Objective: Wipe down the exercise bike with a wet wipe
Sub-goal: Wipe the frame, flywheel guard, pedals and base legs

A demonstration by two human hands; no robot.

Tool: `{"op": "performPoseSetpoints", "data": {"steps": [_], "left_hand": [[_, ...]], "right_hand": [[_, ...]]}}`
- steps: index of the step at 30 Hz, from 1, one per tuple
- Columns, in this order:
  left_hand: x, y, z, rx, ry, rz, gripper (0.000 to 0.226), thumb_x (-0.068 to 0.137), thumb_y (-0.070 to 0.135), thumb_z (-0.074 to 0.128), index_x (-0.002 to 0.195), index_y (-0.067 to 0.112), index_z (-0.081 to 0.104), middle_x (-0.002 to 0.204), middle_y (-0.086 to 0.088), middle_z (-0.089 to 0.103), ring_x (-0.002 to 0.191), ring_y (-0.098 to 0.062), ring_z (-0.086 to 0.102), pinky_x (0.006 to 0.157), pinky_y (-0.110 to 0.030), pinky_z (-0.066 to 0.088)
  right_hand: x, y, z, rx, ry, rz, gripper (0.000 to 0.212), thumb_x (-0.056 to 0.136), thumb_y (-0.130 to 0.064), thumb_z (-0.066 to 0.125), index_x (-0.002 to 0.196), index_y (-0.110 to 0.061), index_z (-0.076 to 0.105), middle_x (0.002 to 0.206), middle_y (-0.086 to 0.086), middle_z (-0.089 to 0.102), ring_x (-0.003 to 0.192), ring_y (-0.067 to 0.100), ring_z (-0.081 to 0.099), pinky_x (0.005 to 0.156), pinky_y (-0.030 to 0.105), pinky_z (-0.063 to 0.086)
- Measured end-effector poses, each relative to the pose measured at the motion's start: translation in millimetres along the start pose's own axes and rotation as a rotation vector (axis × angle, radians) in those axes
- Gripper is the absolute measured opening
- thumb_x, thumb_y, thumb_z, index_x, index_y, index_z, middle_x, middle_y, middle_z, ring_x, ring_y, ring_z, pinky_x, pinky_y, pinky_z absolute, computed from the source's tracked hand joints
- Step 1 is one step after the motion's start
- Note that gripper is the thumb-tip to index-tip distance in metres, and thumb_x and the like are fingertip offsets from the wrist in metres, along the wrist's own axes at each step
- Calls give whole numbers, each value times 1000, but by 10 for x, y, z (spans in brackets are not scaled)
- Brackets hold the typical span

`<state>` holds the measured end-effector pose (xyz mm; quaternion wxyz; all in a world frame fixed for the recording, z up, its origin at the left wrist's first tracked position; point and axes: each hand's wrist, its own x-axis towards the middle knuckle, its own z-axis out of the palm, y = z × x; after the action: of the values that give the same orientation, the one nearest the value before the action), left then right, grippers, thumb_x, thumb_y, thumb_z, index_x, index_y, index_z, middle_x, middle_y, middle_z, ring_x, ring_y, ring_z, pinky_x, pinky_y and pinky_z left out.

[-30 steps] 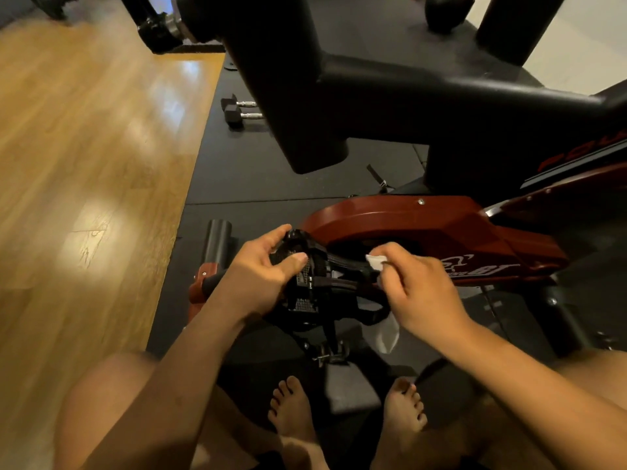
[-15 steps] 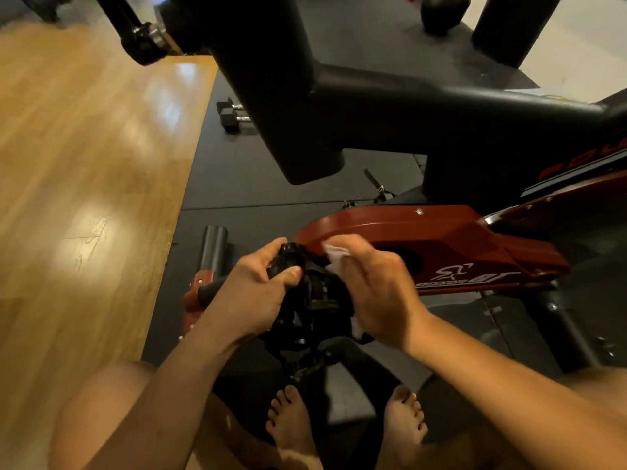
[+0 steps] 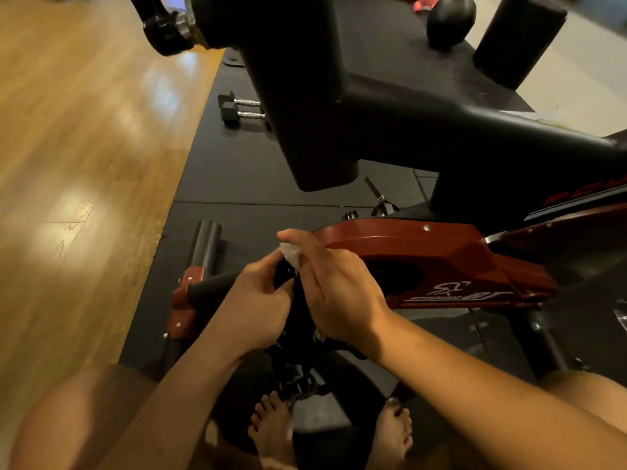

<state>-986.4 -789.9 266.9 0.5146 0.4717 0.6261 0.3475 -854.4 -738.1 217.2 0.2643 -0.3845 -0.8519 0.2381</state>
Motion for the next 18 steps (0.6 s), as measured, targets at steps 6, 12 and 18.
{"op": "performPoseSetpoints", "data": {"steps": [6,12,18], "left_hand": [[133,-320,45,-76,-8,7,32,101,5,48,112,30,64,93,0,75,85,-18,73,84,-42,59],[154,-354,57,-68,-20,15,34,101,2,46,113,28,65,92,4,75,86,-13,72,70,-22,54],[156,-311,73,71,13,-1,30,101,6,48,118,25,63,82,-2,74,73,-15,71,62,-27,56]], "right_hand": [[29,-40,-7,34,-73,98,57,90,-49,14,138,-32,39,83,0,70,72,17,67,61,37,52],[17,-40,10,77,-45,83,40,96,-38,25,135,-37,37,107,1,70,87,15,69,71,43,57],[-16,46,91,54,30,37,43,98,-29,28,137,-21,42,90,10,71,79,27,69,70,43,54]]}}
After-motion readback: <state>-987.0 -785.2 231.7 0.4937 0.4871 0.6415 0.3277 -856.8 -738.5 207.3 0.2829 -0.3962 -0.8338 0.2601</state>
